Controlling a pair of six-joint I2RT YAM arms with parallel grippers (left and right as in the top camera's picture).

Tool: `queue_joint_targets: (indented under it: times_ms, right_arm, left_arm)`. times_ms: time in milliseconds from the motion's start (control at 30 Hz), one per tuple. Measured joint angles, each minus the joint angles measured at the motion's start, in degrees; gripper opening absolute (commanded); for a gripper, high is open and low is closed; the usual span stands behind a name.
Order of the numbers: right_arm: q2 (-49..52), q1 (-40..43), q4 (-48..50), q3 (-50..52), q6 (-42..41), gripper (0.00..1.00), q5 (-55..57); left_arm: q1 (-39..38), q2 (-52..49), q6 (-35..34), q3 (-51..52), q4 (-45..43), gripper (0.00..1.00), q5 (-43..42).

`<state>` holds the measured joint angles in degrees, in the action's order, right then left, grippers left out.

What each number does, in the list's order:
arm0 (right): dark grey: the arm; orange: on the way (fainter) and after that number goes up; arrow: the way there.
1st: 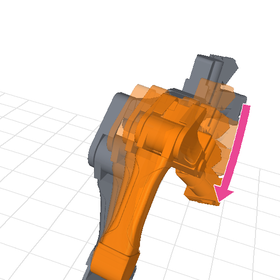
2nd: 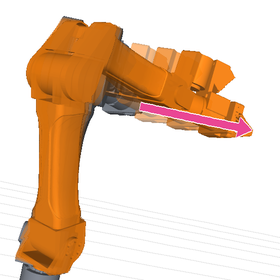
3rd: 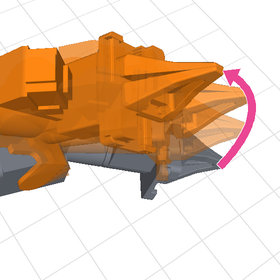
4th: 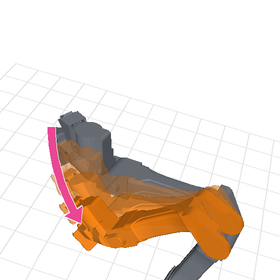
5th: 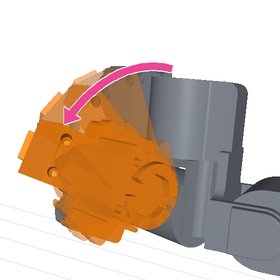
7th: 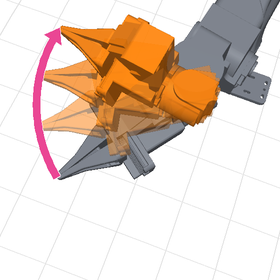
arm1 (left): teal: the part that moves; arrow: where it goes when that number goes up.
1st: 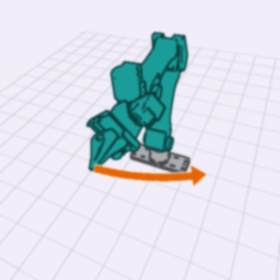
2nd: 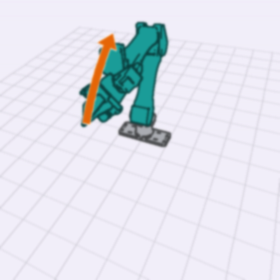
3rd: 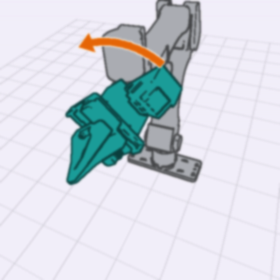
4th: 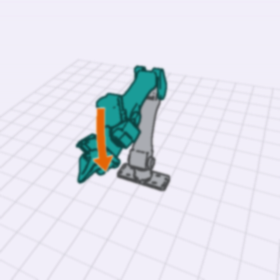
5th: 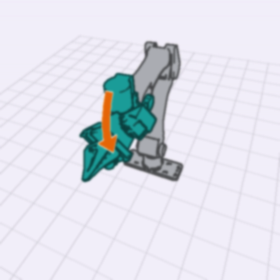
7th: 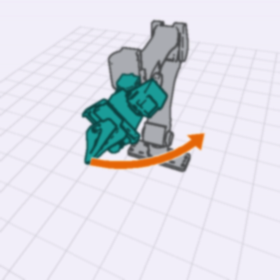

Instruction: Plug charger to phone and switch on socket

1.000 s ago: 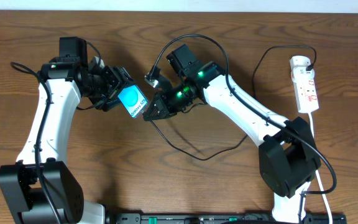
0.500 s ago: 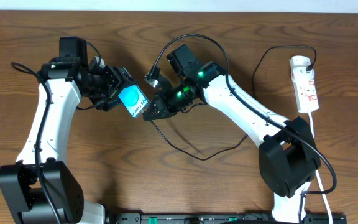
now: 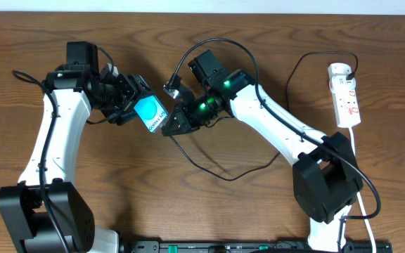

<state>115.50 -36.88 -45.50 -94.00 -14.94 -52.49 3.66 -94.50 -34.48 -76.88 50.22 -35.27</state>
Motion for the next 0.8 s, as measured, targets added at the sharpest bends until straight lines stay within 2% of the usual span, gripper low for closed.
queue_joint_targets:
  times_ms: [800]
  right_arm:
    - [0.0,0.0,1.16,0.0,-2.14,0.01,0.59]
  left_arm:
    - [0.26,-0.02,0.0,0.0,-0.46,0.07,0.04]
